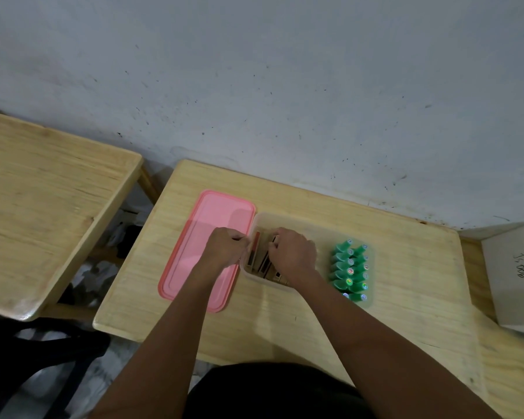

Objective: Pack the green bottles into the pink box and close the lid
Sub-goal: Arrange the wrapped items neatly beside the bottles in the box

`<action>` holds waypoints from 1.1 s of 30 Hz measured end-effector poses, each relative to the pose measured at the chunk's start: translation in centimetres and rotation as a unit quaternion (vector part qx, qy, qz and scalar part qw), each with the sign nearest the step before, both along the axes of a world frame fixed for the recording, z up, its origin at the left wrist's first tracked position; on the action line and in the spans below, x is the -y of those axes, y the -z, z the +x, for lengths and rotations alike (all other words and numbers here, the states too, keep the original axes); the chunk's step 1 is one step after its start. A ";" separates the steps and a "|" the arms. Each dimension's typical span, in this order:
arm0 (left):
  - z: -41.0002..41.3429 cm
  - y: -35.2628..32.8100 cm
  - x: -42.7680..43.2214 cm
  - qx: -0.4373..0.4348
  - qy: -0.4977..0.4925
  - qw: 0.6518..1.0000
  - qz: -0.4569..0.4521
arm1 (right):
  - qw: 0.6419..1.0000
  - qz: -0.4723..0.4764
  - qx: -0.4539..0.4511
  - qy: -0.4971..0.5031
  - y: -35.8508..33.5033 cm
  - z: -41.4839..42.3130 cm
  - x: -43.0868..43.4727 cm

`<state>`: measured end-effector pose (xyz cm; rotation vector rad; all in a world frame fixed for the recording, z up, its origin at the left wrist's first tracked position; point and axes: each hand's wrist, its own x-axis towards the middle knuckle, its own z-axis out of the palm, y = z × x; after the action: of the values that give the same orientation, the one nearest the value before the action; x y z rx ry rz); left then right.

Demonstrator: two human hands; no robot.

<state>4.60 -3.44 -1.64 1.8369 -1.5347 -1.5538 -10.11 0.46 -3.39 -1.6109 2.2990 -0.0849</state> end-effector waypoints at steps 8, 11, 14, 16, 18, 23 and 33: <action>-0.1 -0.2 -0.1 0.005 0.000 1.000 -0.004 | 0.994 0.085 -0.036 -0.050 1.2 -1.0 0.6; -0.1 -0.3 -0.2 0.004 0.003 1.000 -0.002 | 0.994 0.108 0.005 -0.027 1.2 -0.7 0.8; -0.1 -0.4 -0.2 -0.002 -0.002 1.000 -0.001 | 0.991 0.125 0.039 0.011 1.3 -0.3 1.1; 0.0 -0.4 -0.3 -0.008 -0.005 1.000 0.001 | 0.988 0.136 0.057 0.036 1.3 -0.1 1.3; 0.0 -0.4 -0.3 -0.010 -0.004 1.000 0.002 | 0.986 0.145 0.063 0.052 1.4 0.2 1.5; 0.0 -0.5 -0.3 -0.010 -0.006 1.000 0.000 | 0.987 0.131 0.053 0.075 1.9 0.5 1.5; 0.1 -0.4 -0.3 -0.004 0.005 1.000 0.000 | 0.985 0.099 0.072 0.122 2.0 0.3 1.2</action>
<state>4.71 -3.13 -1.29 1.8231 -1.5415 -1.5644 -9.77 -0.74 -5.40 -1.1847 2.3002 -0.0277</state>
